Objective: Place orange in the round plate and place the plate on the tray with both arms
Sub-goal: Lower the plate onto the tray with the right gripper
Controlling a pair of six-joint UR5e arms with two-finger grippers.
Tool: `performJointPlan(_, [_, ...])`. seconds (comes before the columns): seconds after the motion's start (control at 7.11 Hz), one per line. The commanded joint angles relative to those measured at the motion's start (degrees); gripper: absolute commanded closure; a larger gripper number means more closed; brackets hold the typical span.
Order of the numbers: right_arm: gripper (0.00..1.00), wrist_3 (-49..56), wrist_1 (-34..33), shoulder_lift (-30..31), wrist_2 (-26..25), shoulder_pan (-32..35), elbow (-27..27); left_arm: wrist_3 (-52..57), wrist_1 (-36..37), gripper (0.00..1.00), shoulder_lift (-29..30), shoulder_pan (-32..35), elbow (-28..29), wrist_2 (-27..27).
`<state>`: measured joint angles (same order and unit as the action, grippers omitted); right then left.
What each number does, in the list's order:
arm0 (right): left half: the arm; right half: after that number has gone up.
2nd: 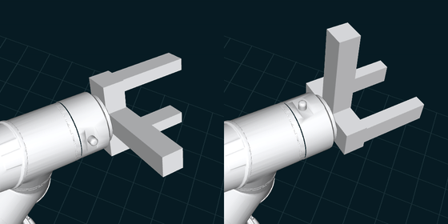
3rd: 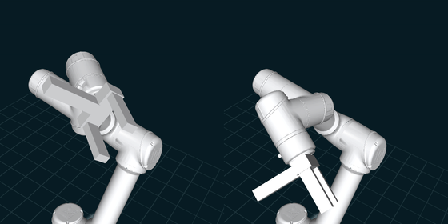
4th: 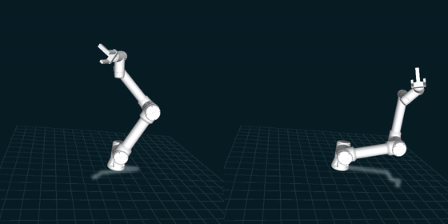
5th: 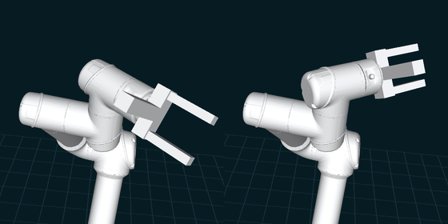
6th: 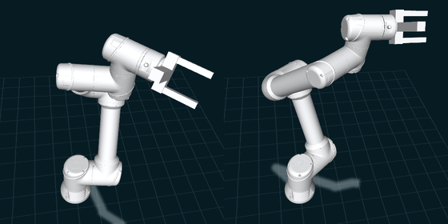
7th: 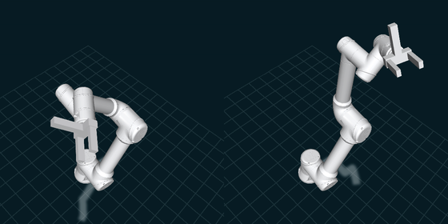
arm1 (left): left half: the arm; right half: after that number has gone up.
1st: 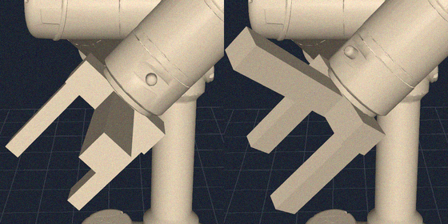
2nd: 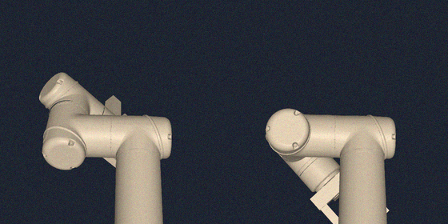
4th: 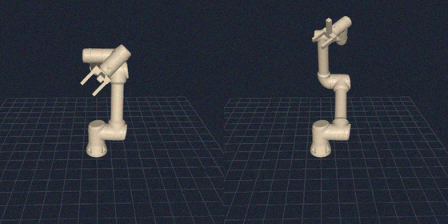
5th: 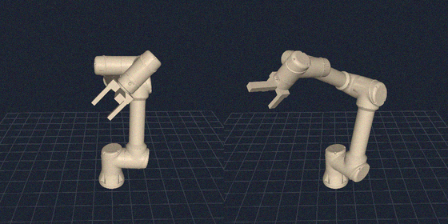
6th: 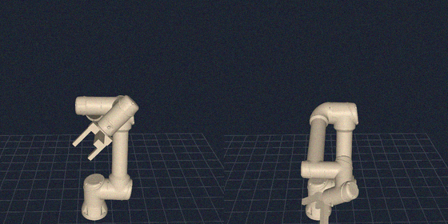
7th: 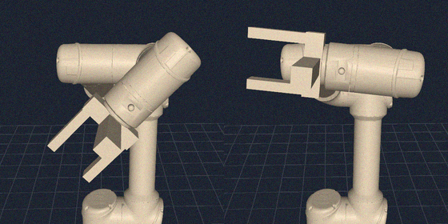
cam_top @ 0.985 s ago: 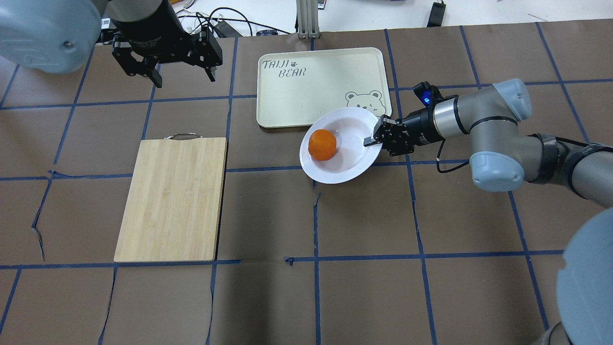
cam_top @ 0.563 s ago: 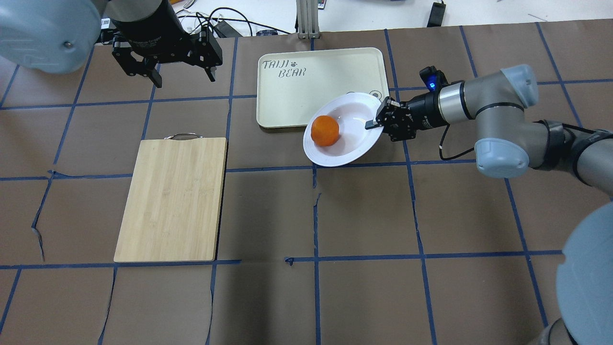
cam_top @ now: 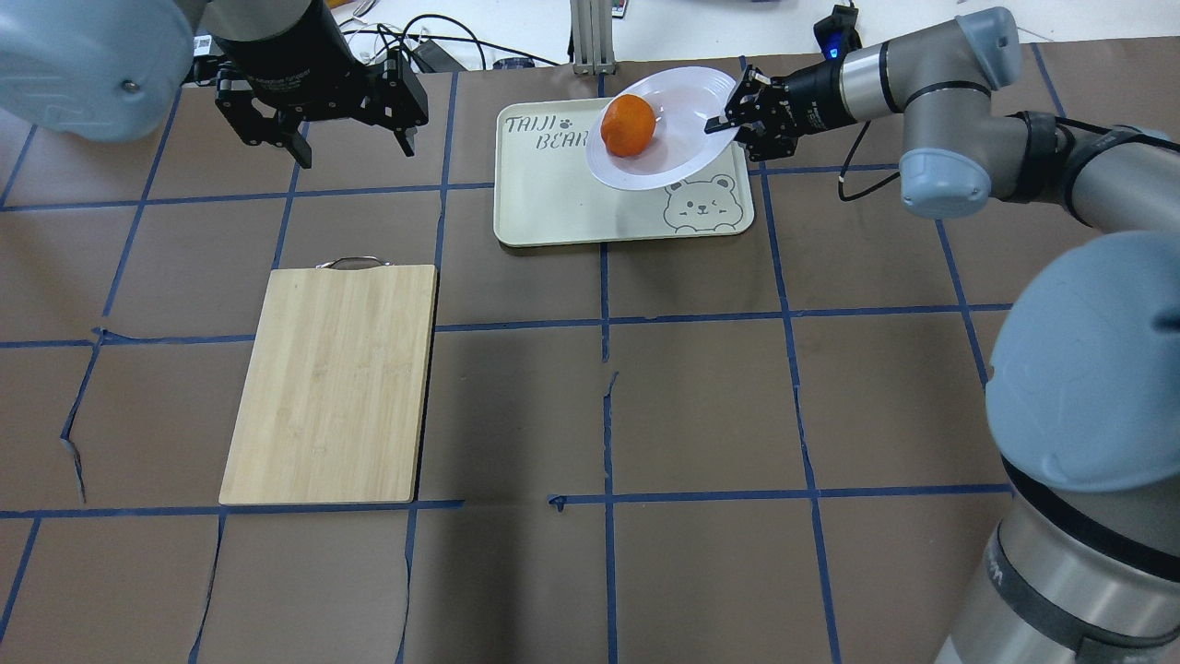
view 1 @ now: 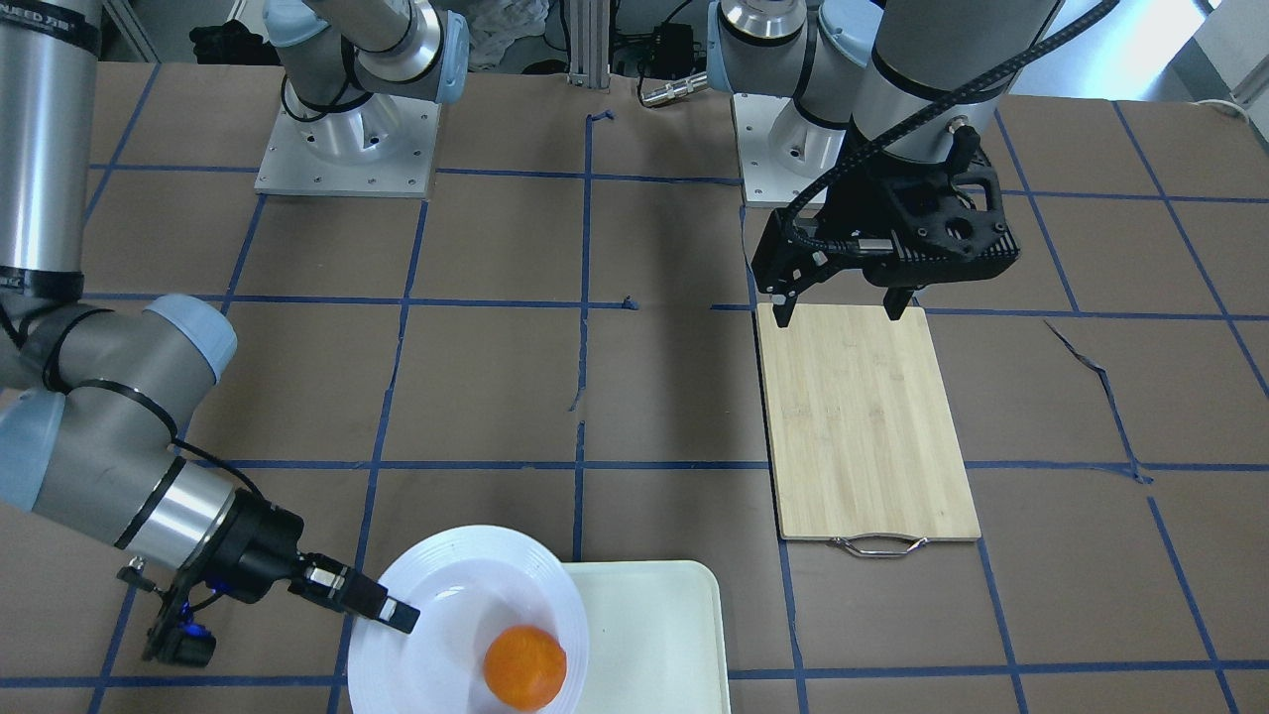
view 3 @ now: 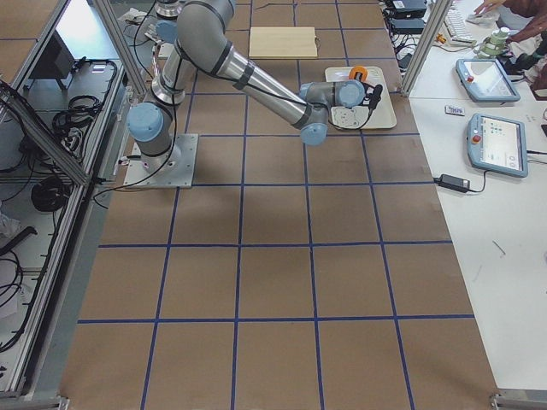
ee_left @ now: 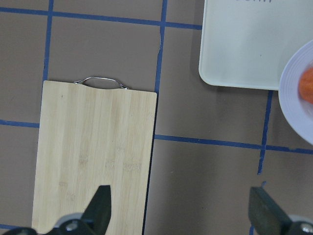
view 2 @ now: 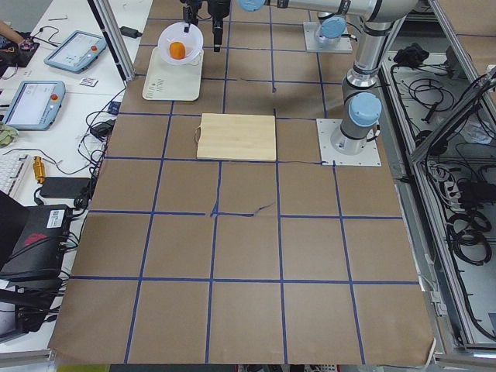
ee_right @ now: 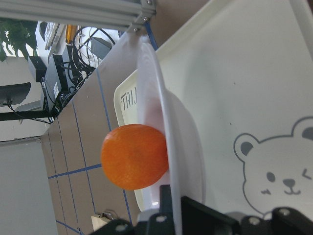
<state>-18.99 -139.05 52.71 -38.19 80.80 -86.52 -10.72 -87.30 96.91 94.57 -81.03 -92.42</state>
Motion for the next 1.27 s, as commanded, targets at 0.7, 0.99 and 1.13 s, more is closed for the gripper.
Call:
performJointPlan(0.7, [0.92, -6.64, -7.03, -10.43, -0.49, 3.92, 8.38, 0.0, 0.02, 0.0, 0.03, -0.09, 0.17, 0.05])
performJointPlan(0.99, [0.27, -7.02, -7.03, -10.08, -0.83, 3.93, 8.47, 0.0, 0.02, 0.0, 0.03, -0.09, 0.26, 0.05])
performJointPlan(1.13, [0.01, -7.02, -7.03, -10.08, -3.88, 3.93, 8.47, 0.0, -0.06, 0.0, 0.03, -0.09, 0.17, 0.05])
